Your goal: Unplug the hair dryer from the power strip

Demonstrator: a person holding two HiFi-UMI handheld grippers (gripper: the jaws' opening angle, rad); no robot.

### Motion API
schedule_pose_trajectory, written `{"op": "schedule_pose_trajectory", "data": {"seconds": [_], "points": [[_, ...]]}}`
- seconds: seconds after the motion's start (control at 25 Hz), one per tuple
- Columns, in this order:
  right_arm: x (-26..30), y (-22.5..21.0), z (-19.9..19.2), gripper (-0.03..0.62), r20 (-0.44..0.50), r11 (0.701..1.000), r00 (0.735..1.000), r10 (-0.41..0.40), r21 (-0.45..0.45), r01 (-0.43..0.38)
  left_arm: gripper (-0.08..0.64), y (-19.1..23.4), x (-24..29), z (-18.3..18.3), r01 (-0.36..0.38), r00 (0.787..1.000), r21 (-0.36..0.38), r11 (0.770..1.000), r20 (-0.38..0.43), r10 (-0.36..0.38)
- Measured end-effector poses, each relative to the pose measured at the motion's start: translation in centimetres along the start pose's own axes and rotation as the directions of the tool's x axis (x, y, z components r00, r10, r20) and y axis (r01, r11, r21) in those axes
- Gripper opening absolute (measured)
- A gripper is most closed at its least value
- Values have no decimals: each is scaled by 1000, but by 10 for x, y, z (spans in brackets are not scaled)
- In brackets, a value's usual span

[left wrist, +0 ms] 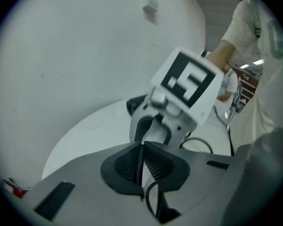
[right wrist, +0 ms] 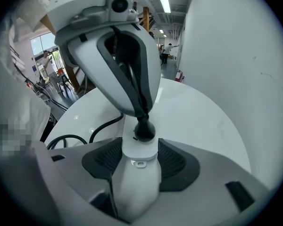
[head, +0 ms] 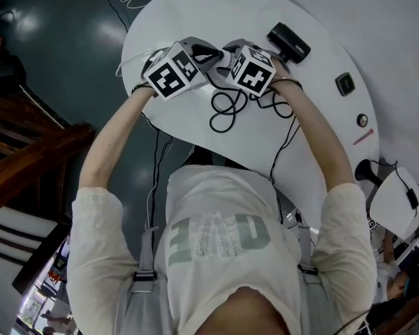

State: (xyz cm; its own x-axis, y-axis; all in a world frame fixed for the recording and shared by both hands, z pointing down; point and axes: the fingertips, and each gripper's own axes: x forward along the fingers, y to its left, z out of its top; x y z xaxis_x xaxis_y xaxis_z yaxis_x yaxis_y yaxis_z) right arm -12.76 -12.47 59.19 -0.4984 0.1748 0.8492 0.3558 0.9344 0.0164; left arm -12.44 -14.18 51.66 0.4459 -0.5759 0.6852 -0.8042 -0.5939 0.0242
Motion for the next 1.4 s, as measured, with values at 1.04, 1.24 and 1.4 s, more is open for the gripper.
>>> {"op": "schedule_pose_trajectory", "data": {"seconds": [1.04,1.24,1.4], "points": [[0,0,-2,244,-38,999,999,-32,14,32,31,5,-87,77,-124,955,-88,988,261,143],[1,3,-4,244,-47,999,998,-52,4,53,31,-9,-90,57,-141,951,-176,974,251,182],[2,3,-5,245,-42,998,997,-64,7,65,31,-26,-83,35,-159,948,-232,960,235,213]]}}
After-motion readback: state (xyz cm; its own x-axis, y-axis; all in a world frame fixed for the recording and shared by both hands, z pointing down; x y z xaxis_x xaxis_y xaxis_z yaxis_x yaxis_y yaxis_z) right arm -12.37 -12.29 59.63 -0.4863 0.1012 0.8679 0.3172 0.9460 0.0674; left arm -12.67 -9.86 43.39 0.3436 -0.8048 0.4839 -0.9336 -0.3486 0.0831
